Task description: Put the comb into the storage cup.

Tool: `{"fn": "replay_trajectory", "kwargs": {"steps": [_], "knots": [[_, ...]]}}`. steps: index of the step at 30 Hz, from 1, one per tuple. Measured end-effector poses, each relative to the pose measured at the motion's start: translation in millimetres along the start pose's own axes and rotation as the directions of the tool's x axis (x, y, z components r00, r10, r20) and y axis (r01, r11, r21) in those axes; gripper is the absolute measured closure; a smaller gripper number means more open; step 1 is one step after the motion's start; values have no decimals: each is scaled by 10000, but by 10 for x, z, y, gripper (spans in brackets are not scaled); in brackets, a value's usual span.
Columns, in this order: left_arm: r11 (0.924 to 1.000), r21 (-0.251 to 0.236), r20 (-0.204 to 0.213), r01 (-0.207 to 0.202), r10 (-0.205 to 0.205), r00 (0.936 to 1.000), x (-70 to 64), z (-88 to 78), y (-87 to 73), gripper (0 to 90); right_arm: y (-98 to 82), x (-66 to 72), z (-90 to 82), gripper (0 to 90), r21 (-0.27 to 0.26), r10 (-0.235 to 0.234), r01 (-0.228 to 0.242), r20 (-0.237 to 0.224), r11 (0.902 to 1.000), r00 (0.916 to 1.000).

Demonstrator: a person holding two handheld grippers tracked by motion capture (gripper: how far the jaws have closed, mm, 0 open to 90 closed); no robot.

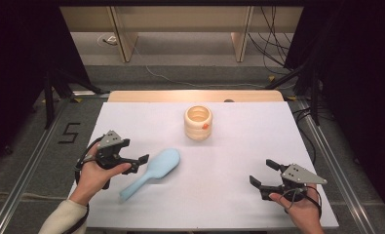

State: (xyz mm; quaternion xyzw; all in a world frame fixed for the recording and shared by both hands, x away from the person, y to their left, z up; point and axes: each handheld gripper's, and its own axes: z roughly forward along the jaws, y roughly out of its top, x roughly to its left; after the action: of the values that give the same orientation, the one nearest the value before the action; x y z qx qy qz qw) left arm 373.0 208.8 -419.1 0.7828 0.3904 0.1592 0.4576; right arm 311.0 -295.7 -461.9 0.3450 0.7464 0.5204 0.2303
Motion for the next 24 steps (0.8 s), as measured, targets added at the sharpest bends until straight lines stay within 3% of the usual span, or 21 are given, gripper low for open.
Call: {"fn": "replay_trajectory", "kwargs": {"steps": [3,6,7,8,10,12,16,19,21,24], "knots": [[9935,1111,448,-248,200,9988,-74,68,16,97,0,0,1,157,3,2,-2,9,10000,10000],[9709,2297,608,-682,556,9966,-124,169,5,142,0,0,4,157,0,-3,3,29,10000,10000],[9463,3124,681,-835,654,9955,-148,240,-6,153,-1,0,5,157,28,-1,1,38,10000,10000],[9463,3124,681,-835,654,9955,-148,240,-6,153,-1,0,5,157,28,-1,1,38,10000,10000],[9131,3870,868,-1283,1024,9909,-170,299,-17,153,-2,-2,4,157,34,10,-10,38,10000,10000],[8806,4512,896,-1445,1164,9892,-190,345,-16,155,-4,-5,3,157,39,24,-24,51,10000,10000],[8320,5314,858,-1591,1340,9873,-220,421,-10,164,-6,-7,7,157,26,12,-12,41,10000,10000],[7822,5923,918,-1933,1729,9807,-232,470,-14,168,-5,-7,6,157,46,12,-12,39,10000,10000],[7616,6111,964,-2156,1988,9753,-249,502,-23,173,-5,-7,6,157,33,19,-19,38,10000,10000],[7495,6219,1017,-2271,2103,9723,-267,528,-33,175,-7,-7,8,157,51,21,-21,36,10000,10000]]}}
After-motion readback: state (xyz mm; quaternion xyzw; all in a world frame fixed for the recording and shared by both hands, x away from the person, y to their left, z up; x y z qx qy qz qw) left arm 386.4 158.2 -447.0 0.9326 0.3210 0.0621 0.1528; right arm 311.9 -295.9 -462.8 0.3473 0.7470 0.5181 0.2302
